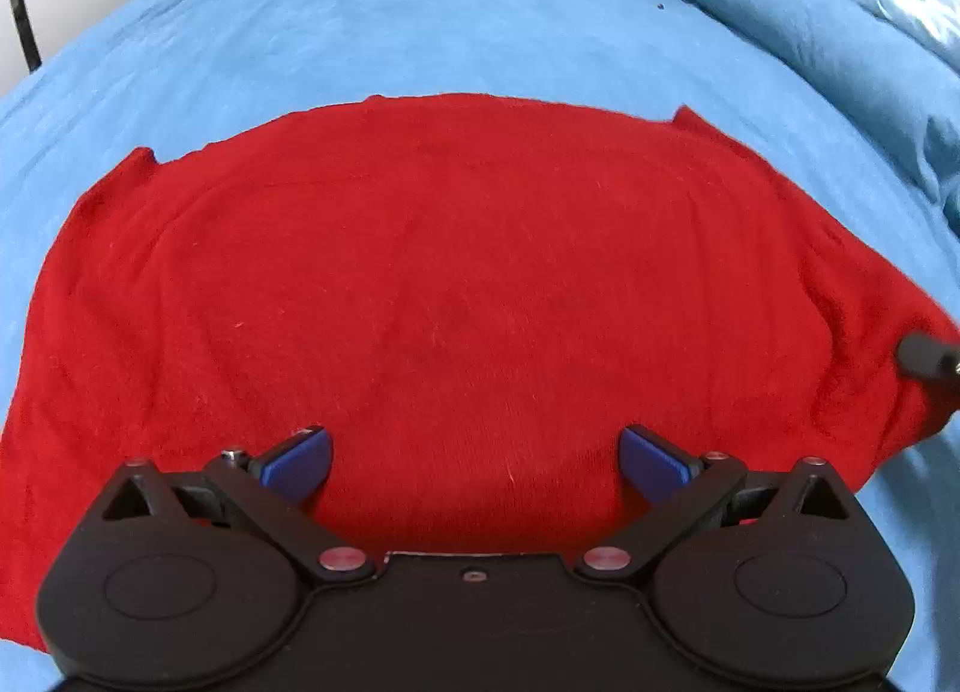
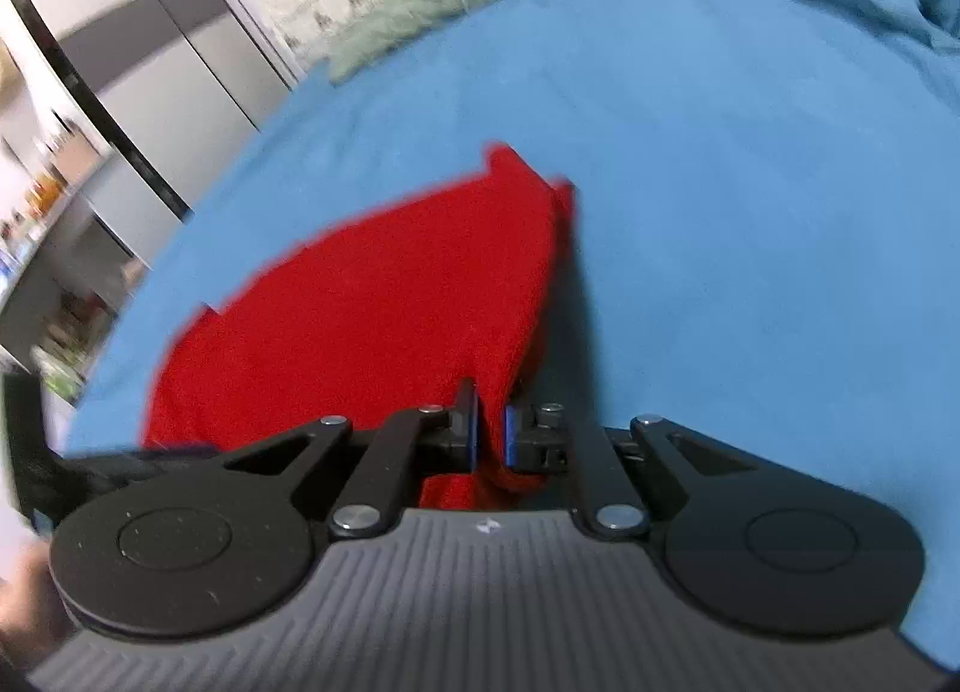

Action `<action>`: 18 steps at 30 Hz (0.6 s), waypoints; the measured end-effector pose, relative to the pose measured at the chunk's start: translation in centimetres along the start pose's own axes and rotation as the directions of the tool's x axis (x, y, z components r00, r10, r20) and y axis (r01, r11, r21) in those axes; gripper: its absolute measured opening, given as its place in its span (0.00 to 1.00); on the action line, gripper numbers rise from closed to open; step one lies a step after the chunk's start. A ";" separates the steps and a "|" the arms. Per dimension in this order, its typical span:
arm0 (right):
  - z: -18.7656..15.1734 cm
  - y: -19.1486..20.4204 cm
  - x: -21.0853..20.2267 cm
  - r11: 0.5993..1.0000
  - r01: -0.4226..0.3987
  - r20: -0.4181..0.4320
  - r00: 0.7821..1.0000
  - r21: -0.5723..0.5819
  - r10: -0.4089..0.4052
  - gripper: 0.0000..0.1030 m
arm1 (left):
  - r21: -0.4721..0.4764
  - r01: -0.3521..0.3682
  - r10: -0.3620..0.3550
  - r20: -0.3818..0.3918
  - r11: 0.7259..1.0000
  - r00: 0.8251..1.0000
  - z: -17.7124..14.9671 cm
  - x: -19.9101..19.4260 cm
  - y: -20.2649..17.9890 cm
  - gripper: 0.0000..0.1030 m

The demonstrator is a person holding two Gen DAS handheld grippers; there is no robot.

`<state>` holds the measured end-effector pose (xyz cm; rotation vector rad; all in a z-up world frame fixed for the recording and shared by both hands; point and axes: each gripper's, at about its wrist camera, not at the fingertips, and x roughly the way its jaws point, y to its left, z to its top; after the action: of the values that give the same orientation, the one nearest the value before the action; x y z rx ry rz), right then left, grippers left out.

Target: Fold small clothes

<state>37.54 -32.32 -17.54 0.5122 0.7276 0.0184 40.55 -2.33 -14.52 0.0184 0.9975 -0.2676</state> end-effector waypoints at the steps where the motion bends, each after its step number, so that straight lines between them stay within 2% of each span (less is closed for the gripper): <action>1: 0.7 1.0 -0.3 1.000 -0.009 0.008 1.000 -0.002 0.009 0.22 | -0.024 0.023 -0.023 0.007 0.999 1.000 0.1 -0.3 0.5 1.00; 3: 2.6 4.1 -1.0 0.999 -0.037 0.027 0.999 -0.030 0.037 0.22 | -0.064 0.060 -0.058 0.034 0.996 0.998 0.3 -1.5 1.8 1.00; 5: 4.1 7.7 -1.4 0.993 -0.081 0.042 0.995 -0.082 0.085 0.22 | -0.077 0.052 -0.047 0.075 0.996 0.996 0.4 -3.2 3.5 1.00; 7: 5.1 12.2 -1.3 0.977 -0.148 0.036 0.987 -0.155 0.156 0.22 | -0.067 0.042 -0.034 0.112 0.997 0.993 0.1 -5.1 5.7 1.00; 9: 5.3 17.3 -0.4 0.941 -0.230 -0.004 0.972 -0.250 0.236 0.22 | -0.059 0.035 -0.027 0.134 0.998 0.991 -1.0 -6.8 8.1 1.00; 12: 3.5 24.6 2.7 0.860 -0.332 -0.113 0.943 -0.388 0.313 0.22 | -0.066 0.011 0.000 0.163 0.998 0.987 -3.4 -8.3 11.5 1.00; 14: 1.1 28.7 5.8 0.807 -0.392 -0.213 0.920 -0.441 0.330 0.22 | -0.083 0.012 0.004 0.182 0.996 0.983 -5.4 -8.9 13.1 1.00; 16: -1.8 31.6 9.9 0.776 -0.424 -0.325 0.898 -0.467 0.296 0.22 | -0.099 0.013 0.008 0.211 0.995 0.978 -7.5 -9.1 14.2 1.00; 18: -4.8 33.5 13.6 0.755 -0.429 -0.422 0.879 -0.495 0.223 0.22 | -0.103 0.010 0.015 0.243 0.995 0.970 -9.4 -9.2 14.5 1.00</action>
<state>49.99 1.71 -13.94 0.0356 0.9115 0.6682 31.41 14.94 -13.60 -0.1061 0.7658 -0.2095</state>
